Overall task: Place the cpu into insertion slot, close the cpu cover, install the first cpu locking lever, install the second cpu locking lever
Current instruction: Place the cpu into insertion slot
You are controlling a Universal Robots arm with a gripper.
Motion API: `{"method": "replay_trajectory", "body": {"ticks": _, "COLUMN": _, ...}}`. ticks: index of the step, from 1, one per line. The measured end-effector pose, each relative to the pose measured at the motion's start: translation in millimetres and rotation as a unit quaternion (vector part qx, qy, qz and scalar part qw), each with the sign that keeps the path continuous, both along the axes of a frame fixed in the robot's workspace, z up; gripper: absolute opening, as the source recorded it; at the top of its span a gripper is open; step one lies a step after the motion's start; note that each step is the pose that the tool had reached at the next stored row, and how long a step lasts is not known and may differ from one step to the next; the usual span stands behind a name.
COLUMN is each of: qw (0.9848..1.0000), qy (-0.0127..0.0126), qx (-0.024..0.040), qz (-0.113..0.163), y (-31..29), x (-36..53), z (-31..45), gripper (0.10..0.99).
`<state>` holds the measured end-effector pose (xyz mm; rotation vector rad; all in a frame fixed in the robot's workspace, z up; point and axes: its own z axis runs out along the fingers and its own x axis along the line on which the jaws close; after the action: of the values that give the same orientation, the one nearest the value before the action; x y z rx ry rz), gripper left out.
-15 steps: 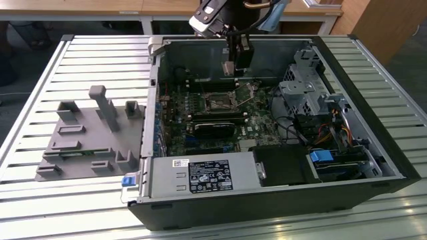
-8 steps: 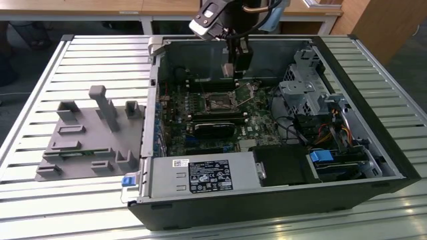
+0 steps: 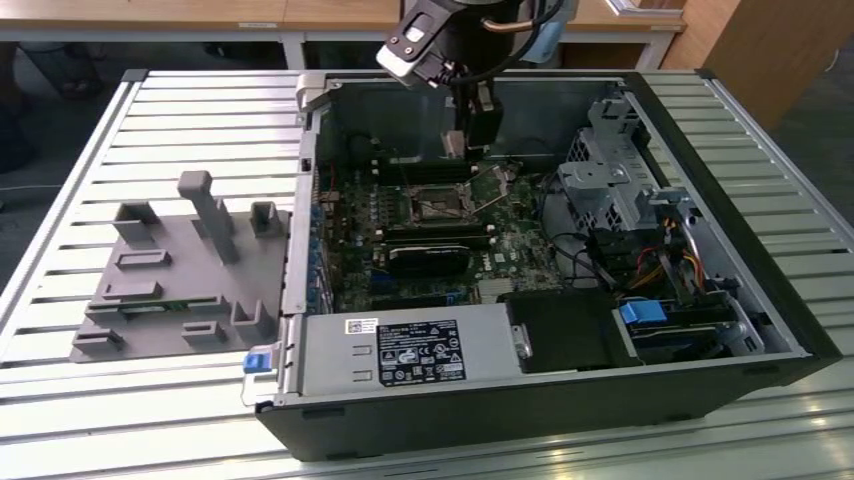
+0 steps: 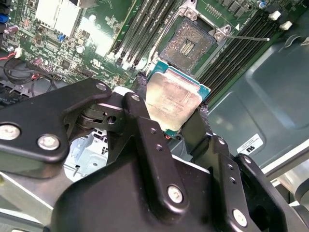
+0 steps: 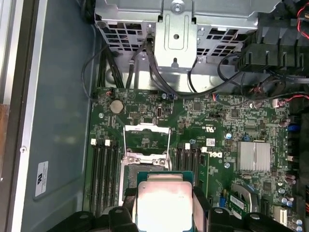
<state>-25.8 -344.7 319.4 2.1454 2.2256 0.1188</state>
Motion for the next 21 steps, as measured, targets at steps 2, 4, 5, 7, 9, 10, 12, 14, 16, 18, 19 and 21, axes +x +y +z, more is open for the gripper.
{"method": "replay_trajectory", "body": {"ticks": 2, "qw": 1.0000, "qy": 0.0000, "qx": 0.0000, "qz": -0.001, "y": 0.0, "x": -0.6, "z": -1.3, "gripper": 0.541}}
{"method": "replay_trajectory", "body": {"ticks": 4, "qw": 1.0000, "qy": 0.0000, "qx": -0.0001, "qz": -0.002, "y": 0.2, "x": -1.2, "z": -2.8, "gripper": 0.541}}
{"method": "replay_trajectory", "body": {"ticks": 5, "qw": 1.0000, "qy": 0.0000, "qx": -0.0002, "qz": -0.003, "y": 0.3, "x": -1.4, "z": -3.6, "gripper": 0.541}}
{"method": "replay_trajectory", "body": {"ticks": 7, "qw": 1.0000, "qy": 0.0000, "qx": -0.0002, "qz": -0.004, "y": 0.4, "x": -1.9, "z": -5.1, "gripper": 0.541}}
{"method": "replay_trajectory", "body": {"ticks": 9, "qw": 1.0000, "qy": 0.0000, "qx": -0.0002, "qz": -0.005, "y": 0.5, "x": -2.4, "z": -6.5, "gripper": 0.541}}
{"method": "replay_trajectory", "body": {"ticks": 10, "qw": 1.0000, "qy": 0.0000, "qx": -0.0003, "qz": -0.005, "y": 0.6, "x": -2.5, "z": -7.2, "gripper": 0.541}}
{"method": "replay_trajectory", "body": {"ticks": 12, "qw": 1.0000, "qy": 0.0000, "qx": -0.0003, "qz": -0.006, "y": 0.7, "x": -3.0, "z": -8.6, "gripper": 0.541}}
{"method": "replay_trajectory", "body": {"ticks": 14, "qw": 1.0000, "qy": 0.0000, "qx": -0.0004, "qz": -0.007, "y": 0.8, "x": -3.3, "z": -9.9, "gripper": 0.541}}
{"method": "replay_trajectory", "body": {"ticks": 16, "qw": 1.0000, "qy": 0.0000, "qx": -0.0005, "qz": -0.008, "y": 1.0, "x": -3.7, "z": -11.3, "gripper": 0.541}}
{"method": "replay_trajectory", "body": {"ticks": 18, "qw": 1.0000, "qy": 0.0000, "qx": -0.0006, "qz": -0.009, "y": 1.2, "x": -3.9, "z": -12.7, "gripper": 0.541}}
{"method": "replay_trajectory", "body": {"ticks": 19, "qw": 1.0000, "qy": 0.0000, "qx": -0.0006, "qz": -0.009, "y": 1.3, "x": -4.1, "z": -13.5, "gripper": 0.541}}
{"method": "replay_trajectory", "body": {"ticks": 21, "qw": 0.9999, "qy": 0.0000, "qx": -0.0005, "qz": -0.010, "y": 1.5, "x": -4.2, "z": -15.0, "gripper": 0.541}}
